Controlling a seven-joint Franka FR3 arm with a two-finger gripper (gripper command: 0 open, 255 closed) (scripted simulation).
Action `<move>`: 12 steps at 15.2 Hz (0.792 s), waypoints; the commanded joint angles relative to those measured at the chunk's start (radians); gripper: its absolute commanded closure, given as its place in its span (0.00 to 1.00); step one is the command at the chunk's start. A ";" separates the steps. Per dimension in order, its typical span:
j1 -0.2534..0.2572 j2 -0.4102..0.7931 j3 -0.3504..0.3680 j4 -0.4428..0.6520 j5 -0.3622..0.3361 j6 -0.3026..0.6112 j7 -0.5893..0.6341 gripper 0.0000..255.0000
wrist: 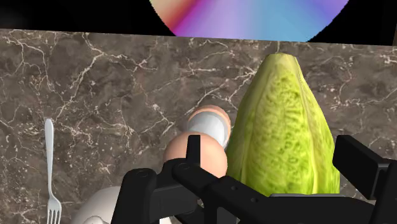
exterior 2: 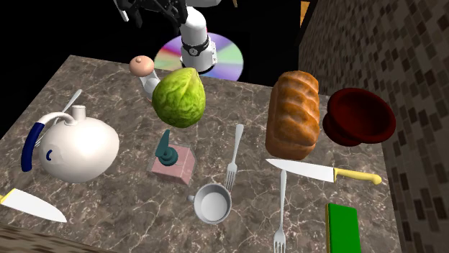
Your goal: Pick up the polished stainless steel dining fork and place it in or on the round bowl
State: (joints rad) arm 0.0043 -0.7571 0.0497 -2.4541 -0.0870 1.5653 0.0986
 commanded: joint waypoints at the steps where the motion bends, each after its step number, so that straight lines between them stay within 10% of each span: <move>1: 0.000 0.000 0.000 0.000 0.000 0.000 0.000 0.00; 12: 0.049 0.344 0.101 0.064 0.105 0.271 0.138 0.00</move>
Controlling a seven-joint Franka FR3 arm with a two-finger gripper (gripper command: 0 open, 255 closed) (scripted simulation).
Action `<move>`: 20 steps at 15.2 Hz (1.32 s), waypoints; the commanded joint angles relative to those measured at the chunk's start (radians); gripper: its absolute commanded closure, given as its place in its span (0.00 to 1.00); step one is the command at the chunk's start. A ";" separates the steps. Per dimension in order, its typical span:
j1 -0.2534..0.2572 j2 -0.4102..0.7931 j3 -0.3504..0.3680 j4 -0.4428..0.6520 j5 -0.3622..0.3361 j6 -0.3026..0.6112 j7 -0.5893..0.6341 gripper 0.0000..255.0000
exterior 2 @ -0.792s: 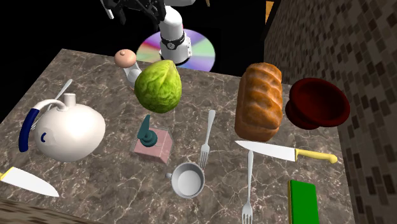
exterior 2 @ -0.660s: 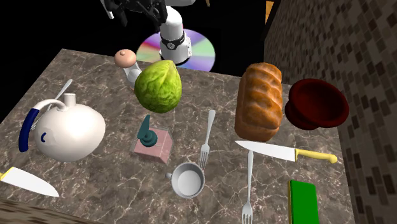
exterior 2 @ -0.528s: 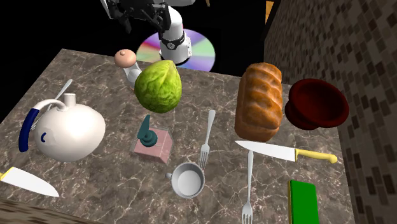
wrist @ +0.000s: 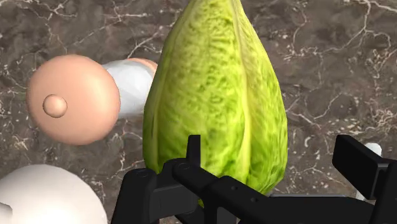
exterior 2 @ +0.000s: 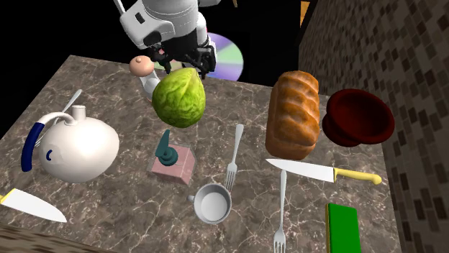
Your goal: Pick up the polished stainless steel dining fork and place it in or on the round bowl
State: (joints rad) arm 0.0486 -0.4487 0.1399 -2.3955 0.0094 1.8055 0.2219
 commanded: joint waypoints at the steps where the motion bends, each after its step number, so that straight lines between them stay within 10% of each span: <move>1: 0.009 0.070 0.019 0.019 0.014 0.052 0.026 0.00; 20: 0.082 0.669 0.112 0.383 0.011 0.293 0.202 0.00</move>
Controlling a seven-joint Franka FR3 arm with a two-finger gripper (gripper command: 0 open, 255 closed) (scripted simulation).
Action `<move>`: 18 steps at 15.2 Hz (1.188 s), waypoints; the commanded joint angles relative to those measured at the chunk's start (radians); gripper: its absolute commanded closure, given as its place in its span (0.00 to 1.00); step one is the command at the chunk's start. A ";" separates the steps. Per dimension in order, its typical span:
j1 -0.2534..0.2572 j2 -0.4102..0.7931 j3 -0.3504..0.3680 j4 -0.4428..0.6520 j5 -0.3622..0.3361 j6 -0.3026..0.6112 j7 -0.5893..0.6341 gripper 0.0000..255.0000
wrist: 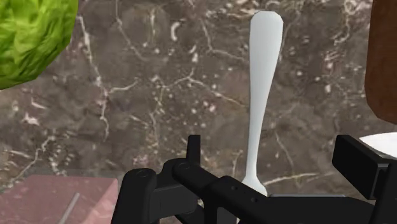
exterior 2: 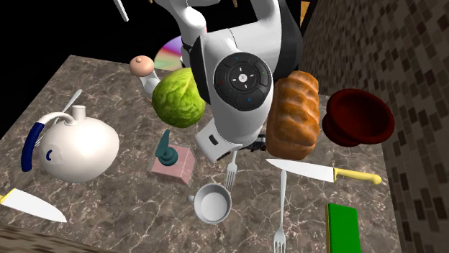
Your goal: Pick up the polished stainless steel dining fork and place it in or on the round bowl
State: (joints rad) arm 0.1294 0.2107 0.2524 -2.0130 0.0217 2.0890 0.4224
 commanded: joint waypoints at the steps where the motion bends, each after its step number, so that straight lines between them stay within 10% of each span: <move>1: 0.002 0.015 0.000 -0.007 -0.003 0.022 0.002 0.00; 13: 0.005 0.041 -0.001 -0.038 -0.009 0.079 0.007 0.00; 14: 0.005 0.041 -0.001 -0.038 -0.009 0.079 0.007 1.00; 18: 0.005 0.041 -0.001 -0.038 -0.009 0.079 0.007 1.00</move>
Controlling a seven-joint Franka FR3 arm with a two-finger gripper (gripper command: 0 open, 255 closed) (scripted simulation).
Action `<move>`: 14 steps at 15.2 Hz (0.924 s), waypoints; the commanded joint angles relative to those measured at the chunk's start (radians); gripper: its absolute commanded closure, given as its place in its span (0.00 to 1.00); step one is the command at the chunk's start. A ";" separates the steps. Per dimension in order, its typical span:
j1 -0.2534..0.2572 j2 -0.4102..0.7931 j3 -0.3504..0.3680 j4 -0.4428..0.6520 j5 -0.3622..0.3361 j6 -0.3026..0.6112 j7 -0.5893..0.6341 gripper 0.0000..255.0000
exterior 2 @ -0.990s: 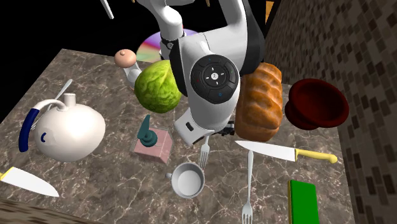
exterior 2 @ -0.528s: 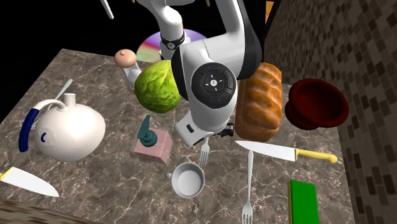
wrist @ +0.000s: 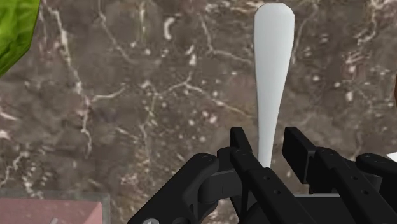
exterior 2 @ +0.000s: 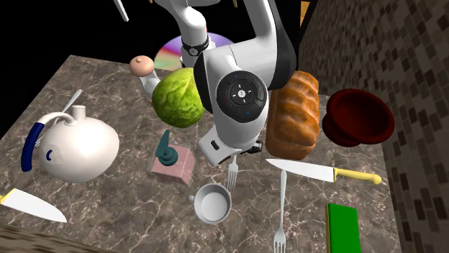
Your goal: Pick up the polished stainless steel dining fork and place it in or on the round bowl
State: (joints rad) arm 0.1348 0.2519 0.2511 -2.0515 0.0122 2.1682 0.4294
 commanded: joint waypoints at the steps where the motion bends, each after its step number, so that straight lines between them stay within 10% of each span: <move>1: 0.000 0.000 0.000 0.000 0.000 0.000 0.000 1.00; 14: -0.005 -0.066 0.005 0.043 0.017 -0.108 -0.006 1.00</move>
State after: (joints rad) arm 0.1294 0.1958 0.2545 -2.0088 0.0263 2.0714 0.4228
